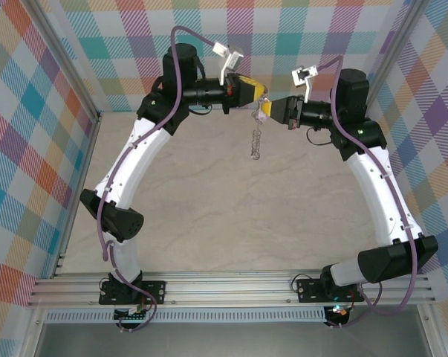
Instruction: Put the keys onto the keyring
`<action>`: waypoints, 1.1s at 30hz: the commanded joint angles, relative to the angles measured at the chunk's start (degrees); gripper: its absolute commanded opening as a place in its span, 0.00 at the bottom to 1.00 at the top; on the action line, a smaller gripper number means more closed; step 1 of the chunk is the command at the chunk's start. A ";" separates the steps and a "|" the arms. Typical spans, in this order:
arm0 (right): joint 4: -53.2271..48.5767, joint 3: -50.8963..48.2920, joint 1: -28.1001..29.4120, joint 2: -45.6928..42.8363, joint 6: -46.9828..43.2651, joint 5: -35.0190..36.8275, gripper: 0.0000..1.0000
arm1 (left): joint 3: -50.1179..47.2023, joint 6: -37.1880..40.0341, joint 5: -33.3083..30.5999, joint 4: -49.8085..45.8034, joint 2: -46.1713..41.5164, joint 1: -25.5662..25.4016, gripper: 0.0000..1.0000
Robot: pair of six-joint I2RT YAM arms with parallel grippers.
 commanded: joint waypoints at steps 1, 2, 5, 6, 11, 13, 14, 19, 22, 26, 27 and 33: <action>-0.94 -0.98 0.28 -1.66 -1.56 -1.45 0.00 | -0.83 -2.60 -1.41 6.32 -2.75 -0.31 0.00; -0.93 -1.40 0.30 -1.69 -1.62 -1.48 0.00 | -1.09 -2.86 -1.64 6.79 -2.82 -0.31 0.00; -1.28 -2.12 0.30 -1.56 -1.85 -1.37 0.00 | -2.36 -3.98 -2.26 9.58 -3.47 -0.14 0.00; -1.29 -2.29 0.30 -1.43 -1.91 -1.48 0.00 | -3.00 -4.41 -2.56 10.42 -3.82 -0.07 0.00; 2.40 -2.69 0.40 -0.02 1.15 -3.15 0.00 | -8.65 -8.74 -3.16 17.93 -5.67 0.04 0.00; 4.63 -2.31 0.89 0.74 2.82 -3.73 0.00 | -10.54 -11.26 -2.97 20.79 -6.00 0.04 0.00; 5.55 -1.90 1.24 1.18 3.51 -3.91 0.00 | -11.34 -12.39 -2.98 21.97 -6.09 0.00 0.00; 8.62 -0.91 2.43 2.66 6.00 -3.80 0.00 | -15.44 -15.61 -4.06 26.36 -7.09 -0.14 0.00; 9.73 -1.78 2.50 2.42 7.04 -2.01 0.00 | -16.95 -16.68 -5.09 27.50 -7.48 -0.14 0.00; 8.36 -3.16 2.44 0.83 6.67 1.29 0.30 | -18.73 -17.82 -7.47 28.64 -8.18 -0.17 0.00; 7.44 -3.38 2.37 0.29 6.10 1.86 0.35 | -19.05 -17.85 -7.85 28.76 -8.41 -0.15 0.00; 1.64 -8.40 0.05 -6.77 2.15 3.00 0.51 | -21.97 -18.33 -11.82 30.32 -9.81 -0.14 0.00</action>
